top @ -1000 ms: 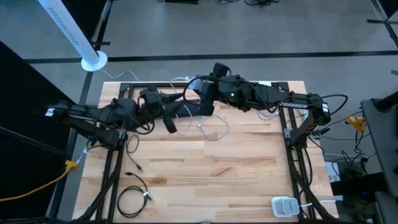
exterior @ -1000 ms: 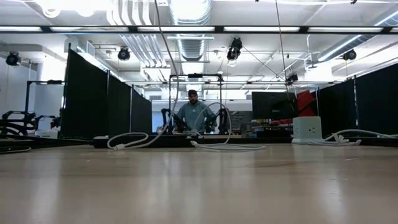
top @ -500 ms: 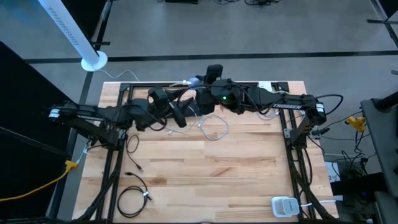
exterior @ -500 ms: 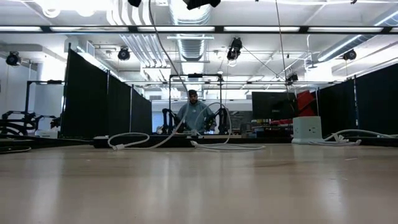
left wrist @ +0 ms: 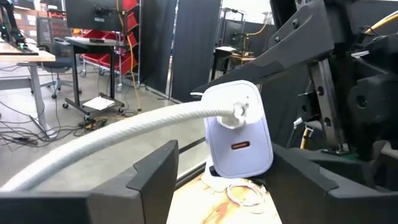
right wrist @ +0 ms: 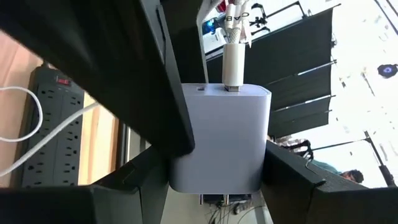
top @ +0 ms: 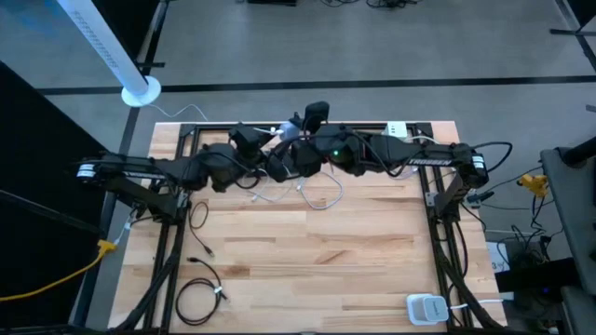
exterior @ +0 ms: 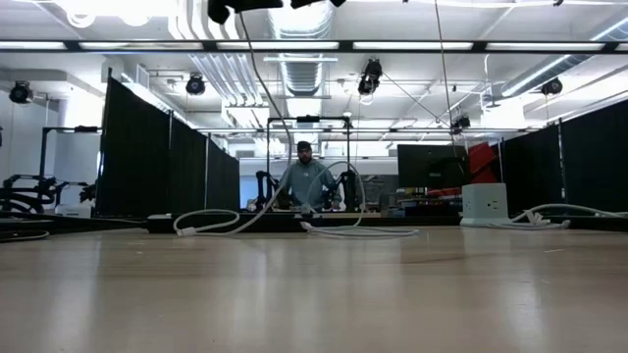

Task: Insert USB
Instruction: Insert the purple charger adapter into the black outlet extension

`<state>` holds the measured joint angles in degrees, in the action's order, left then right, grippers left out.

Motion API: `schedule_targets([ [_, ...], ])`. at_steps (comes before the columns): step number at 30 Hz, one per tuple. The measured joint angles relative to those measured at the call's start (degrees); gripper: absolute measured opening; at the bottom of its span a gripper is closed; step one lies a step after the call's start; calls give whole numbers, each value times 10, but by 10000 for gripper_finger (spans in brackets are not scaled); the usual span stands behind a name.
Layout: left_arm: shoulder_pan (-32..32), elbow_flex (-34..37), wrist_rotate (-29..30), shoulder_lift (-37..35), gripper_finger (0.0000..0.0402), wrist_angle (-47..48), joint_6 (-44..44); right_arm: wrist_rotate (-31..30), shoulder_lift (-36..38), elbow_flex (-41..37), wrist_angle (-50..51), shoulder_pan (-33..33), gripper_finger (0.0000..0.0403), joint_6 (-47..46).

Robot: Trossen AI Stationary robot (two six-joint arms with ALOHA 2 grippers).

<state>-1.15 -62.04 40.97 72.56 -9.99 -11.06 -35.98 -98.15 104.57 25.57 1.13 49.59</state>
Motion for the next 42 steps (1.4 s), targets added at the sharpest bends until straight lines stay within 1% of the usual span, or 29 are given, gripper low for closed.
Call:
schedule_targets([
  [8, 4, 0, -4, 7, 191, -21, 2, 0, 0, 0, -5, -7, 195, 4],
  [14, 4, 0, -7, 7, 153, -31, 9, 2, 0, 0, -5, -8, 194, -3],
  [17, 4, 0, -18, 6, 134, -31, 9, 1, 0, 0, -1, -9, 194, -18],
  [22, 5, 1, -30, -3, 122, -26, -1, 3, 0, 1, 2, -10, 194, -34],
  [25, 5, 1, -34, -10, 131, -16, -8, 6, 0, 1, 1, -10, 194, -32],
  [29, 5, 1, -33, -18, 161, -21, -19, 6, 2, 1, 7, -12, 194, -7],
  [34, 6, 1, -49, -20, 195, -25, -49, 8, 2, 0, 9, -14, 194, 17],
  [37, 6, 1, -50, -17, 204, -23, -47, 8, 2, 0, -7, -15, 194, 26],
  [42, 6, 1, -54, -12, 203, -18, -46, 6, 2, 0, -17, -17, 194, 31],
])
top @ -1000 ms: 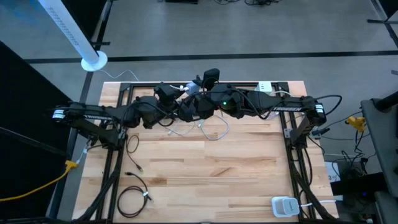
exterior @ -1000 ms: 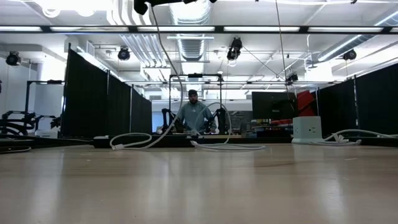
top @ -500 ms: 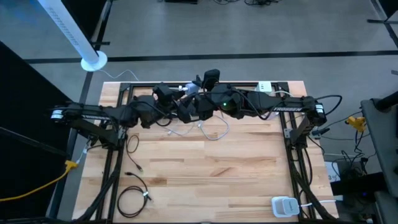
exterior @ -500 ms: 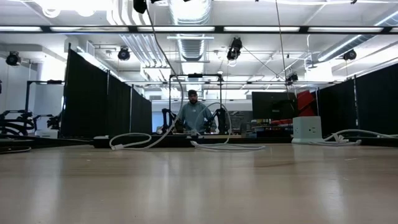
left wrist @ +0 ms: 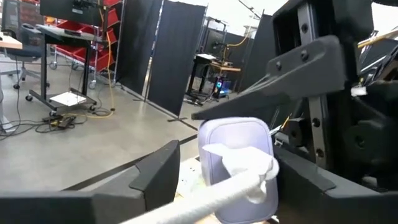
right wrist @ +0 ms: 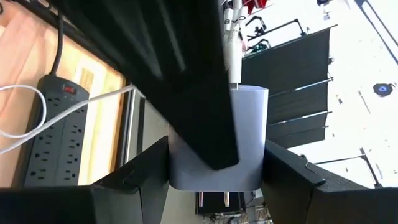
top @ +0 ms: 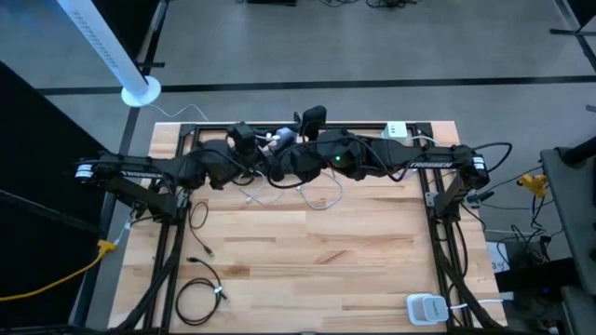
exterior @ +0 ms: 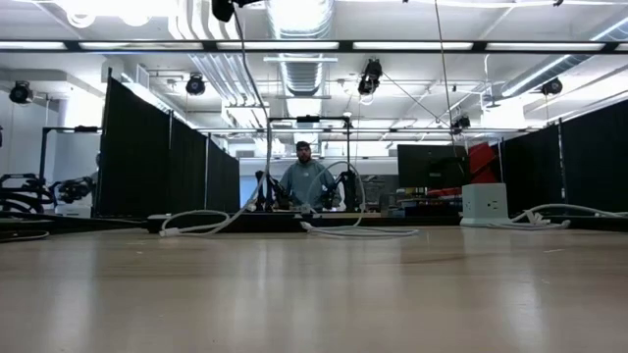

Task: Insert USB
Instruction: Insert the purple charger adapter into the black outlet extension

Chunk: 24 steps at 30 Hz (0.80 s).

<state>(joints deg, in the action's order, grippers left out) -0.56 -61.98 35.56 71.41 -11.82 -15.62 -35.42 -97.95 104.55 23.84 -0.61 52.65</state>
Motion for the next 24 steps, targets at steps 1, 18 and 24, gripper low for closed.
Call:
schedule_targets([
  [1, 0, 0, -1, 2, 200, 0, 0, 0, 0, 0, -3, -1, 194, 1],
  [18, 0, -1, -8, -4, 119, 5, 24, -1, -1, 0, -4, -4, 194, -53],
  [24, 0, -1, -17, -18, 120, 37, 26, 4, -2, 0, -4, -4, 200, -119],
])
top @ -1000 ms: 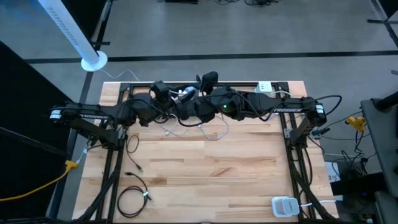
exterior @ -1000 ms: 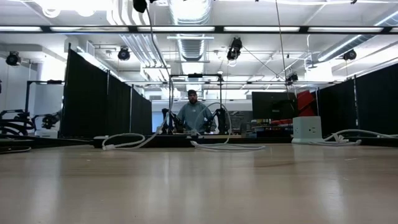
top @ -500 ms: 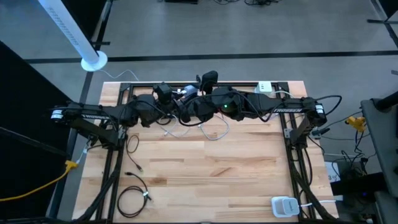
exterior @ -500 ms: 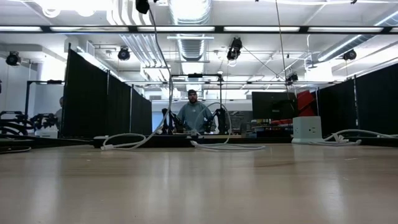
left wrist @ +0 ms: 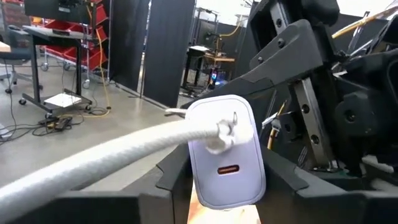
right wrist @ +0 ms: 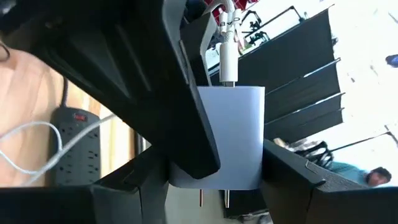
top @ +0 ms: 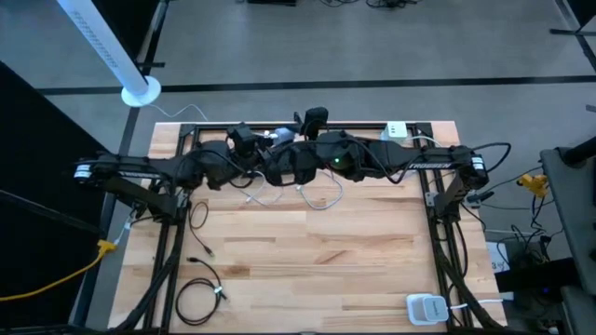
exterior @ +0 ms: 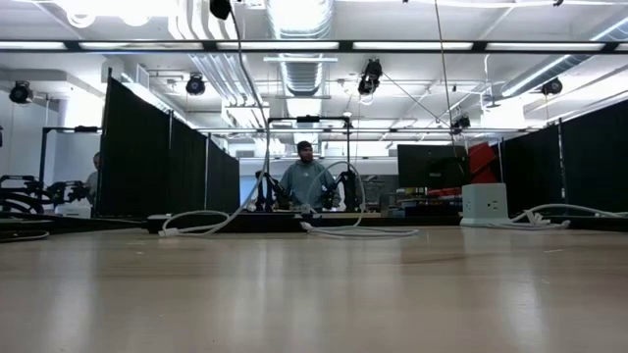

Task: Insert USB
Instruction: Insert the purple charger adapter into the black outlet extension

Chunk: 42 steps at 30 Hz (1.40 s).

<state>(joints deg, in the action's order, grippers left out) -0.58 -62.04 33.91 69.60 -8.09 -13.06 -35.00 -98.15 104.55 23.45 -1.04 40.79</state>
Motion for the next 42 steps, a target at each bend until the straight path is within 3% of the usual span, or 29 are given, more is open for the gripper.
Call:
schedule_targets([
  [7, 4, 0, 21, -46, 120, 67, 9, -6, 24, 0, 47, -3, 338, -81],
  [11, 7, 0, 17, -83, 120, 121, 8, 6, 50, 0, 107, -3, 359, -139],
  [15, 18, 0, -18, -135, 120, 158, 21, 77, 86, 1, 191, 6, 361, -242],
  [17, 36, 0, -87, -158, 120, 162, 21, 129, 99, 1, 239, 16, 362, -300],
  [23, 169, 0, -421, -199, 120, 103, -67, 254, 117, 1, 340, 46, 363, -401],
  [26, 235, 0, -574, -190, 120, 47, -121, 275, 118, 1, 367, 48, 363, -406],
  [30, 281, 0, -690, -169, 120, 35, -127, 277, 119, 0, 405, 46, 363, -398],
  [33, 311, 0, -691, -152, 120, 133, -103, 276, 124, 0, 477, 44, 363, -397],
  [37, 322, 0, -604, -108, 120, 308, -29, 276, 130, 0, 566, 44, 363, -400],
  [42, 319, 0, -521, -14, 119, 368, 14, 275, 130, 0, 593, 44, 363, -377],
])
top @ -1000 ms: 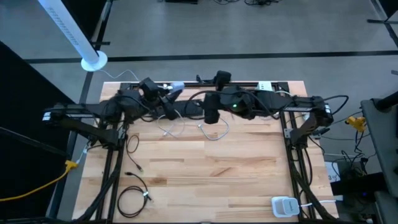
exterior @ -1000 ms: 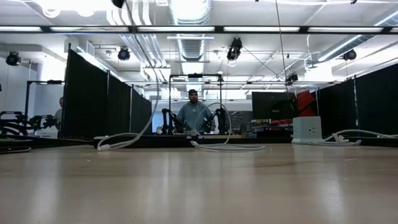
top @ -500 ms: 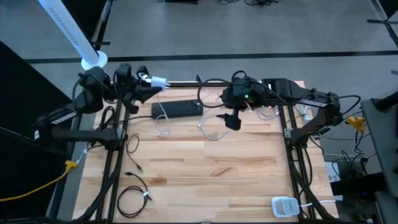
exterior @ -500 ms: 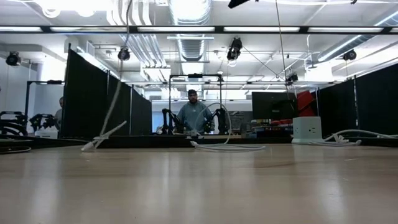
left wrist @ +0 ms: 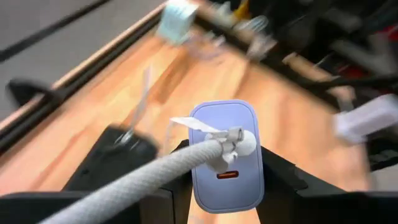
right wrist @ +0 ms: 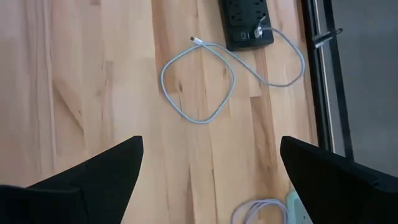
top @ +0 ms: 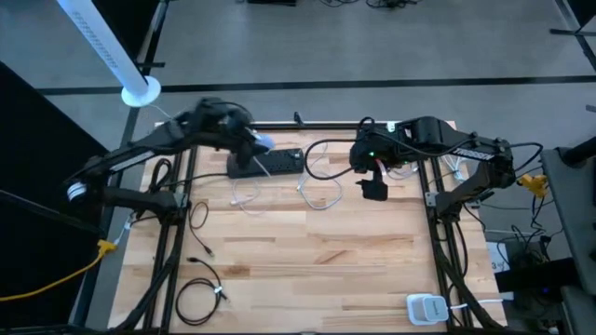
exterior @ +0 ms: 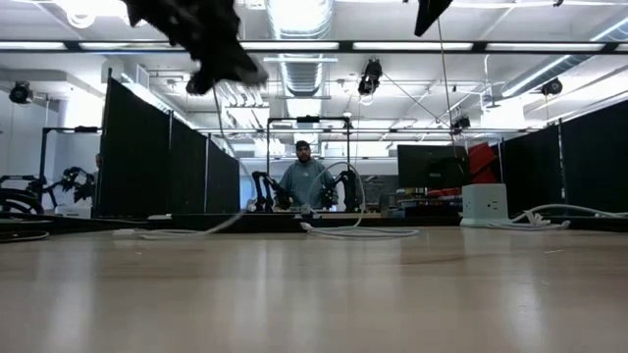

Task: Insert USB
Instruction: Insert the purple charger adapter into the black outlet extension

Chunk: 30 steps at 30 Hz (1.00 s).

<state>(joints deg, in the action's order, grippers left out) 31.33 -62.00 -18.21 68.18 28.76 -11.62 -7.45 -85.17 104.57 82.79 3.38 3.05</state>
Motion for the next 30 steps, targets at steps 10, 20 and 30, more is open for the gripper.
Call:
schedule_targets([
  [10, 0, 0, 82, 189, 119, 23, 111, 0, 0, 0, -4, 0, 363, -4],
  [20, 3, 0, 89, 300, 119, -48, 214, -3, -2, 0, -16, 0, 364, -88],
  [30, 3, -2, 84, 319, 119, -51, 243, -46, -2, 0, -55, 20, 364, -95],
])
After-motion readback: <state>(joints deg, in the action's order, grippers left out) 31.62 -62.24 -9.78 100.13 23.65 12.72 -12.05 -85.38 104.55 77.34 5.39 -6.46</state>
